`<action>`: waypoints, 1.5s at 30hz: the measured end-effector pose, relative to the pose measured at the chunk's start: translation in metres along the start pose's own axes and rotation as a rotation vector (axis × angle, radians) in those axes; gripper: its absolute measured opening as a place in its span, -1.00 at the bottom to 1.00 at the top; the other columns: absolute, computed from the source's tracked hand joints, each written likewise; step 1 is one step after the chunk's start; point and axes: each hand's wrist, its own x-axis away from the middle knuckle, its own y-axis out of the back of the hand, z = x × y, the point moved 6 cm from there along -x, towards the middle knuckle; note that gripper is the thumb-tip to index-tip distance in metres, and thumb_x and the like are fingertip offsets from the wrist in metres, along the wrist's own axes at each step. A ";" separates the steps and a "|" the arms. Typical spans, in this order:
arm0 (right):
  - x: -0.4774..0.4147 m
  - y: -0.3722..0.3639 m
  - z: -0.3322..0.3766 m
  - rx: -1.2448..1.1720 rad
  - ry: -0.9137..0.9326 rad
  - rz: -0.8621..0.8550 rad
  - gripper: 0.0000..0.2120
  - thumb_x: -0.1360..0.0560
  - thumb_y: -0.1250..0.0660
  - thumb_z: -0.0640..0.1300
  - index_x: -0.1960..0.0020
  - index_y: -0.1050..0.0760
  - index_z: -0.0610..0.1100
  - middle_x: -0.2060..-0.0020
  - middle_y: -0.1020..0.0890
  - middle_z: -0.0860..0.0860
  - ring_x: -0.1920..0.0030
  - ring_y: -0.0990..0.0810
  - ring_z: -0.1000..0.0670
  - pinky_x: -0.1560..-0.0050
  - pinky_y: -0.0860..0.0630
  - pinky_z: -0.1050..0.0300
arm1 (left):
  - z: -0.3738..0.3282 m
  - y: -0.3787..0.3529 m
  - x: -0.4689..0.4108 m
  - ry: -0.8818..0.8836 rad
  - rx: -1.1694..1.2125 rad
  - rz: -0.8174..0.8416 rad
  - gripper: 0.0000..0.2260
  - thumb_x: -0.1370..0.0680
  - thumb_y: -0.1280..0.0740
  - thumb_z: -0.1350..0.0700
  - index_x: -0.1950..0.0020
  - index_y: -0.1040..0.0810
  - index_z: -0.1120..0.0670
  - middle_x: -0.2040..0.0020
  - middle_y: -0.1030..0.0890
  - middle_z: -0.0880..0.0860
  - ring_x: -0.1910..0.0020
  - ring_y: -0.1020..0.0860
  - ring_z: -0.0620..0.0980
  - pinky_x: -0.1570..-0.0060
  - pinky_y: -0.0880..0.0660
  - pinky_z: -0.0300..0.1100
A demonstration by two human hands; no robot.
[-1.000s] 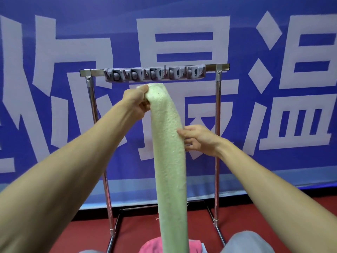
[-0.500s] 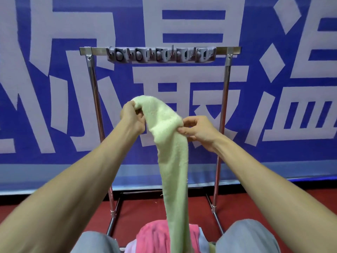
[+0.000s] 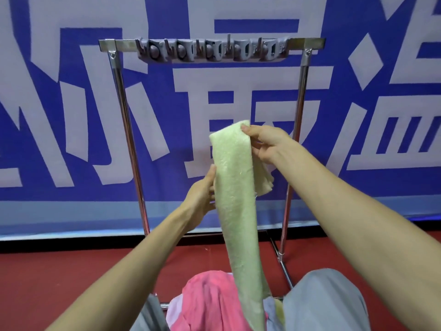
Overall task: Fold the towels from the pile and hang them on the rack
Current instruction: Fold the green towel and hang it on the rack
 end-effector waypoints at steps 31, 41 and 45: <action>-0.005 0.071 -0.009 0.651 -0.102 0.040 -0.81 -0.37 -0.37 -0.38 0.02 -0.56 -0.38 0.18 -0.63 -0.23 0.30 -0.60 -0.05 0.29 -0.59 0.17 | -0.103 -0.049 -0.005 -0.266 -0.397 0.143 -0.81 -0.63 -0.20 0.10 -0.03 -0.62 0.07 0.15 -0.66 -0.06 0.19 -0.60 -0.15 0.14 -0.52 -0.23; -0.006 0.002 -0.013 0.391 0.050 0.366 -0.53 -0.58 -0.13 0.19 0.03 -0.62 -0.16 0.30 -0.47 -0.06 0.30 -0.41 0.01 0.19 -0.38 0.12 | -0.142 -0.035 -0.002 -0.265 -0.520 0.203 -0.81 -0.61 -0.24 0.14 -0.01 -0.65 0.12 0.10 -0.69 0.03 0.06 -0.64 -0.01 -0.02 -0.55 -0.07; -0.005 -0.020 -0.018 0.280 -0.007 0.385 -0.37 -0.43 -0.24 0.34 -0.20 -0.47 -0.17 0.12 -0.40 -0.13 0.13 -0.39 -0.09 0.00 -0.40 0.03 | -0.157 -0.018 0.001 -0.256 -0.547 0.167 -0.82 -0.59 -0.26 0.13 0.01 -0.66 0.13 0.06 -0.69 0.10 0.01 -0.64 0.10 -0.06 -0.54 0.01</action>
